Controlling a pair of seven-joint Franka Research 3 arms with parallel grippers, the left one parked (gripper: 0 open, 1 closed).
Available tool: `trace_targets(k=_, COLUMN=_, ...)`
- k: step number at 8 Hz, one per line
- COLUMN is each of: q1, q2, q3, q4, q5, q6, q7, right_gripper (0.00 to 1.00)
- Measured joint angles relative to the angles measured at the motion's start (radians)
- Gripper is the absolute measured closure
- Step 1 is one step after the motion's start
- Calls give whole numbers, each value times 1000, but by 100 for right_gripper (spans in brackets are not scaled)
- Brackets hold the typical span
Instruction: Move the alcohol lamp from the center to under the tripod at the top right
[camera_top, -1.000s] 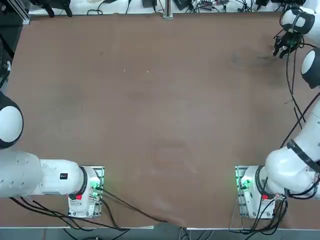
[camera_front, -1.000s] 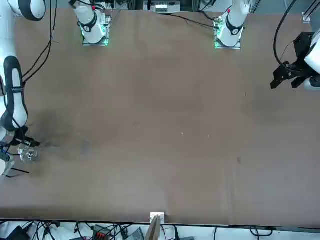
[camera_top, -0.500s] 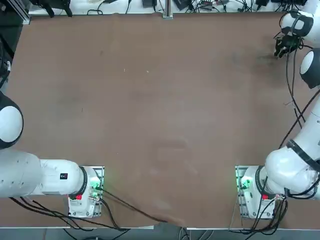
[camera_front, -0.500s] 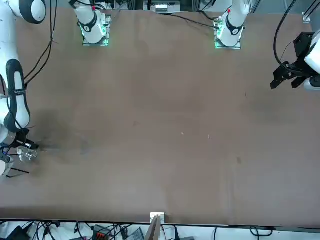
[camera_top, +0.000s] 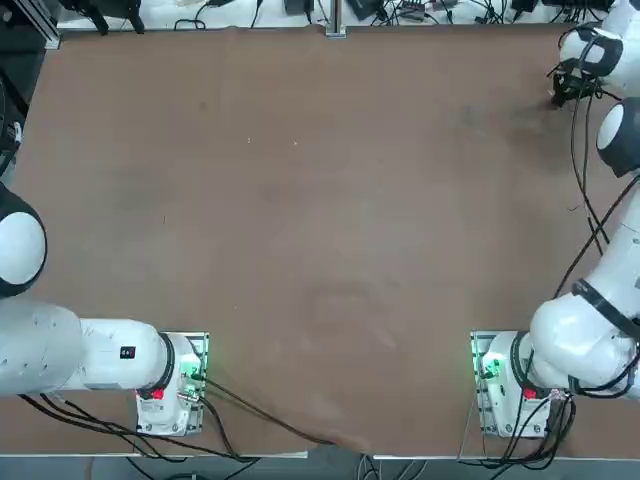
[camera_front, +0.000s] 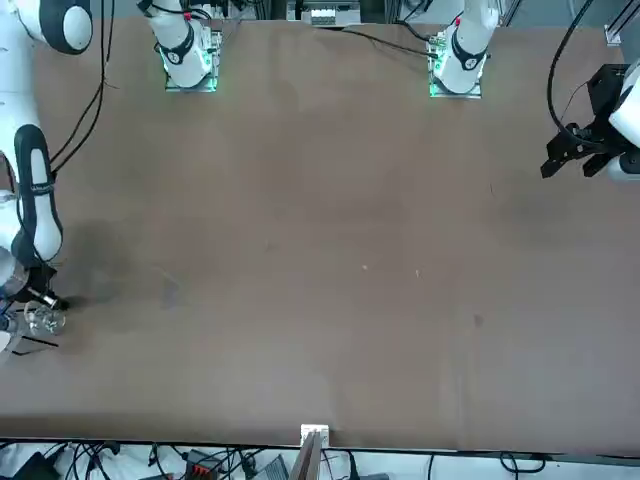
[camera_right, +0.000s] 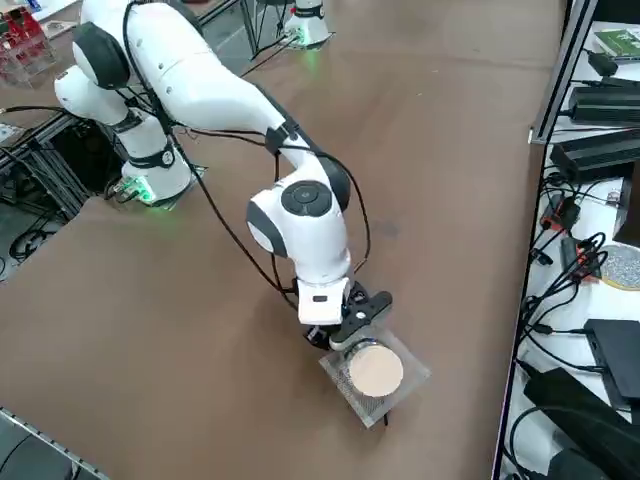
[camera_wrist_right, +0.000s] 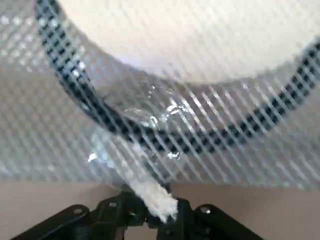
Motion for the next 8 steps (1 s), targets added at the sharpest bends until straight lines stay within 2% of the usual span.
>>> trace_targets(k=4, q1=10, q2=7, q3=6, q4=17, q5=4, q6=32, q7=111, right_gripper=97)
trace_targets(k=8, q1=11, q2=50, q3=4, q4=31, q5=4, q6=157, q7=151, right_gripper=97)
